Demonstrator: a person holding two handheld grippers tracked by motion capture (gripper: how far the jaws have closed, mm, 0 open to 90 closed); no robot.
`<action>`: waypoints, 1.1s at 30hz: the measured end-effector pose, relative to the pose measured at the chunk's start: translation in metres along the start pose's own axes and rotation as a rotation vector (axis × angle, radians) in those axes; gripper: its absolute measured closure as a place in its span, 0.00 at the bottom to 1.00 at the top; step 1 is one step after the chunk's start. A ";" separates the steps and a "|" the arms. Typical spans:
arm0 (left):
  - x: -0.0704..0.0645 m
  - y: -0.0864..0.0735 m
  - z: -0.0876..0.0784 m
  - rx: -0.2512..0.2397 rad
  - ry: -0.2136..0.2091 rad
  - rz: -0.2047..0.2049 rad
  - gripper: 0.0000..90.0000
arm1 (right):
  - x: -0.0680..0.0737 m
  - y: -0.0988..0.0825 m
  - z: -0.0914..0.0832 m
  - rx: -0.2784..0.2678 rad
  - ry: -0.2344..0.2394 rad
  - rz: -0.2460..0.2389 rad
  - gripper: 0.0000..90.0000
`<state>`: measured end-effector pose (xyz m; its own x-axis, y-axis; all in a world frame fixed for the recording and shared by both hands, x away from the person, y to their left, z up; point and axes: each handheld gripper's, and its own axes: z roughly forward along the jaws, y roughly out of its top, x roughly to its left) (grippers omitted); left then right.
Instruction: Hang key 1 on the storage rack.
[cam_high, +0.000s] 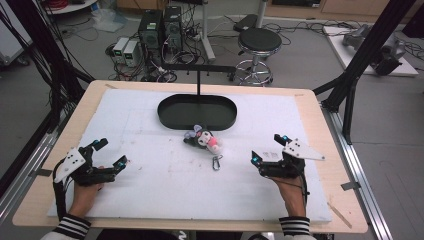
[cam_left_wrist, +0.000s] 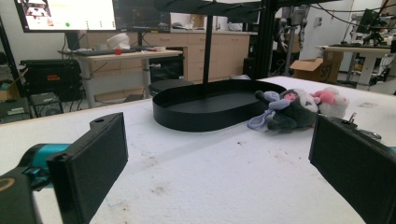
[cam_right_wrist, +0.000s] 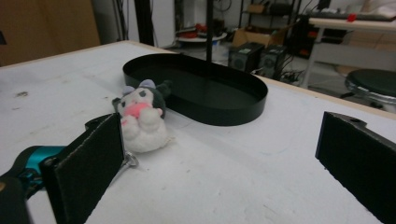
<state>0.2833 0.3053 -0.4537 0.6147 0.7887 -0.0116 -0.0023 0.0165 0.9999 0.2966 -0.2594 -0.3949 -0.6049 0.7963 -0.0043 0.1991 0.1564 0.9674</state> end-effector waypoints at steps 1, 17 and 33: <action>0.000 0.000 0.000 0.001 0.000 0.002 0.05 | 0.000 0.000 0.000 0.000 0.000 0.000 0.01; 0.001 0.000 0.000 0.000 0.002 -0.001 0.05 | 0.013 0.058 0.037 0.217 0.123 -0.105 0.01; 0.001 0.000 0.000 0.000 0.003 -0.002 0.05 | 0.033 0.082 0.085 0.411 0.242 -0.217 0.01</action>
<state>0.2837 0.3058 -0.4536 0.6126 0.7903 -0.0132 -0.0012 0.0176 0.9998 0.3581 -0.1708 -0.3372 -0.8170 0.5700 -0.0877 0.3061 0.5575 0.7717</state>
